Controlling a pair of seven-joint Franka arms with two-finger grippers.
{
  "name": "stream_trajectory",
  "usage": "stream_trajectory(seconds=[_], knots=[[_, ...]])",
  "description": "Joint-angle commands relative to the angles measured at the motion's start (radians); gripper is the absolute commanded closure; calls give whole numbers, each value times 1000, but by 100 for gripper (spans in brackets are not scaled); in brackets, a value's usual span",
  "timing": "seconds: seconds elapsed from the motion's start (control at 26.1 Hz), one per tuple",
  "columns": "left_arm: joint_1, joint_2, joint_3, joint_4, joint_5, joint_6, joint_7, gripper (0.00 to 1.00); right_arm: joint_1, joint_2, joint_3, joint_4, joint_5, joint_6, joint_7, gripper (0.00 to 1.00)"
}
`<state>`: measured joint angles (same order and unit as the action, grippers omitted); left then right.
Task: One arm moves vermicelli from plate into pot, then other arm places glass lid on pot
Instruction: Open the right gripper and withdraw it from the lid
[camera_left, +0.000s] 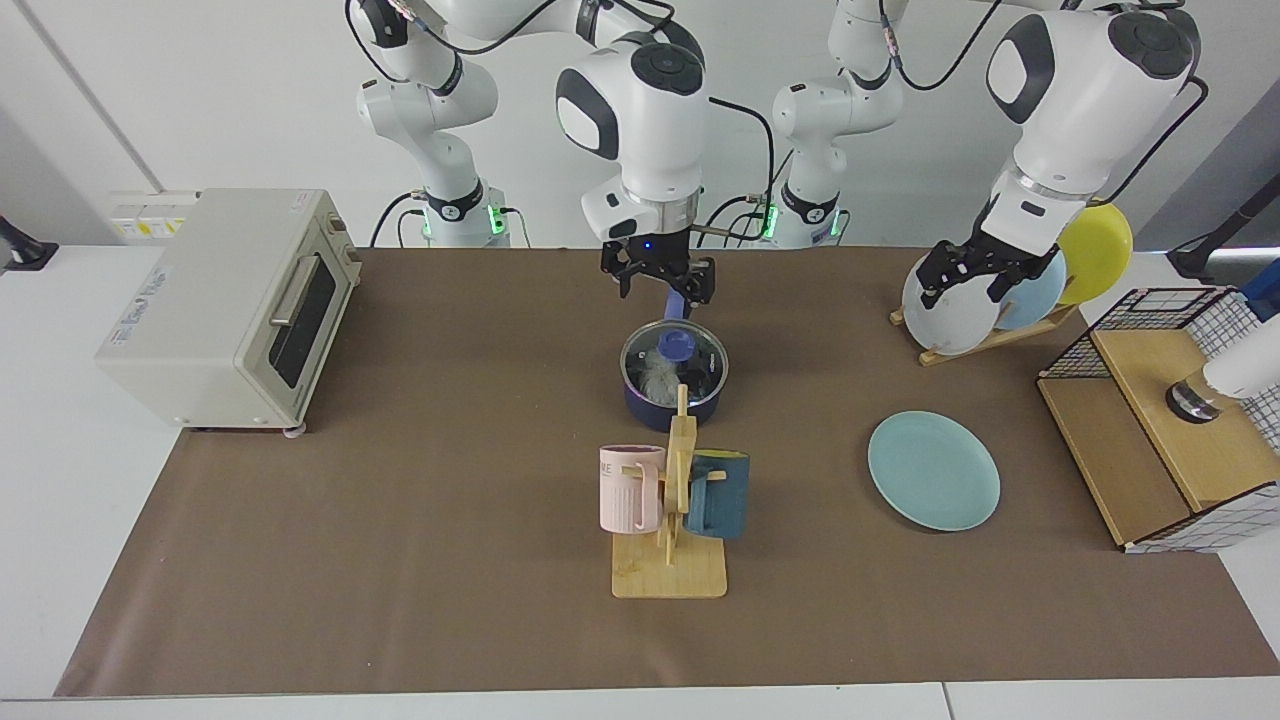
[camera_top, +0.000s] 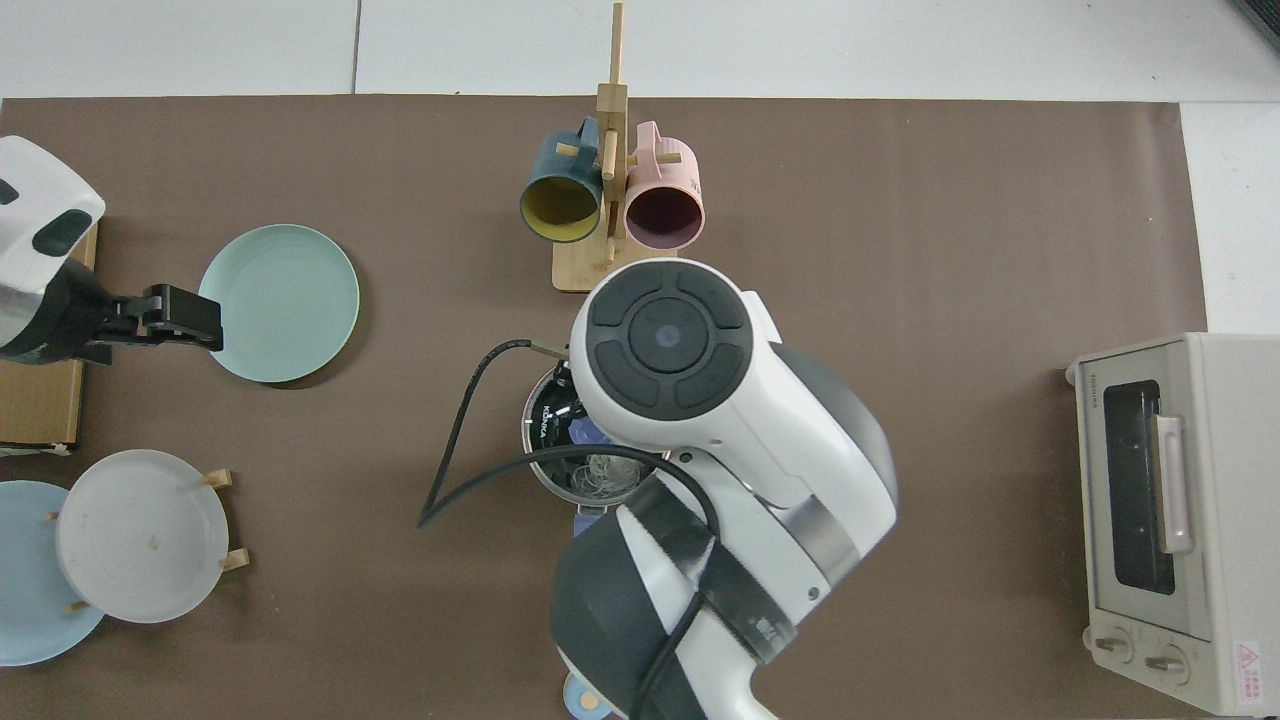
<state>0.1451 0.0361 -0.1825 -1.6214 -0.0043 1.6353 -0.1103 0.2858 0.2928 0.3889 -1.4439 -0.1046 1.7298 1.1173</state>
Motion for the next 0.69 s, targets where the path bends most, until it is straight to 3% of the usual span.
stream_trajectory(seconds=[0.0, 0.38, 0.65], knots=[[-9, -22, 6, -20, 7, 0, 1, 0, -13, -113, -117, -30, 88, -45, -172, 0], [-9, -22, 6, -20, 7, 0, 0, 0, -37, -199, -430, -46, 99, -131, -721, 0], [-9, -22, 6, -20, 7, 0, 0, 0, -177, -244, -446, -43, 95, -147, -968, 0]])
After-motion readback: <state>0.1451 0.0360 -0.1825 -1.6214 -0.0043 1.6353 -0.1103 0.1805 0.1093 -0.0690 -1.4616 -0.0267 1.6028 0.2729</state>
